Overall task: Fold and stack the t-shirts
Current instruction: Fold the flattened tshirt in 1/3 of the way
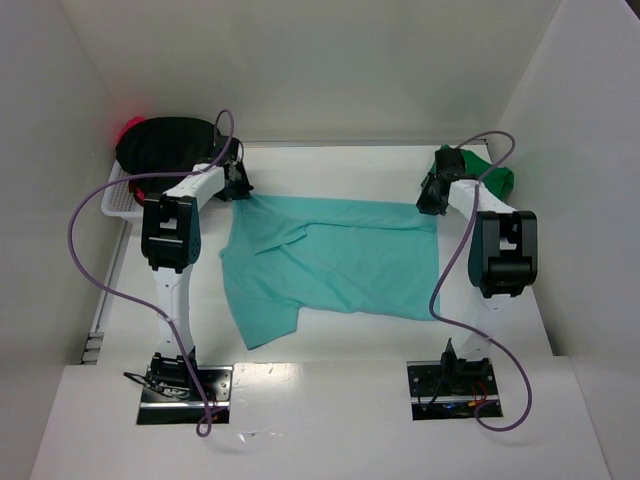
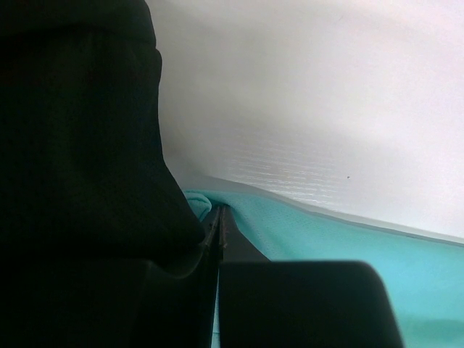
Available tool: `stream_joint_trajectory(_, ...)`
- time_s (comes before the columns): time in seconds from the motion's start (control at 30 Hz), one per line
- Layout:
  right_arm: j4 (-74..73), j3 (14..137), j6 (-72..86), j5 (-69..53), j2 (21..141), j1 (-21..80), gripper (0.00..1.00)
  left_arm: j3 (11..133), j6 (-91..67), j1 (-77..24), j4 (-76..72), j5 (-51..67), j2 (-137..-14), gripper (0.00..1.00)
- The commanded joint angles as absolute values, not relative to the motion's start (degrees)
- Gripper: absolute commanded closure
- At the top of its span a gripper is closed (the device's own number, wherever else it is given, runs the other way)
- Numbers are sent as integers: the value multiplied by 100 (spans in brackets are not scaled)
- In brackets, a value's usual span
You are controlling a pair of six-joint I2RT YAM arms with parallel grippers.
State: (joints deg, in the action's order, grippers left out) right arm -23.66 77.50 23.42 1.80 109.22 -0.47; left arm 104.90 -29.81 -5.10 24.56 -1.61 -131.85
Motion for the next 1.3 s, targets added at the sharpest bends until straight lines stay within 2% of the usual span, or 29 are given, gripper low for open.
stream_joint_trajectory(0.0,-2294,7726,2259,334,11030,79,100,10582,-2804,-510,2479,-141,-13245,100)
stream_joint_trajectory(0.6,-2441,8842,2153,387,12407,431,100,10477,-2751,-510,2593,-281,-13172,100)
stream_joint_trajectory(1.1,-3111,11070,1986,509,13772,483,100,12012,-2751,-343,3155,-492,-14038,100)
stream_joint_trajectory(1.27,-3111,11136,1986,534,13772,483,100,12120,-2604,-343,3217,-492,-14010,100)
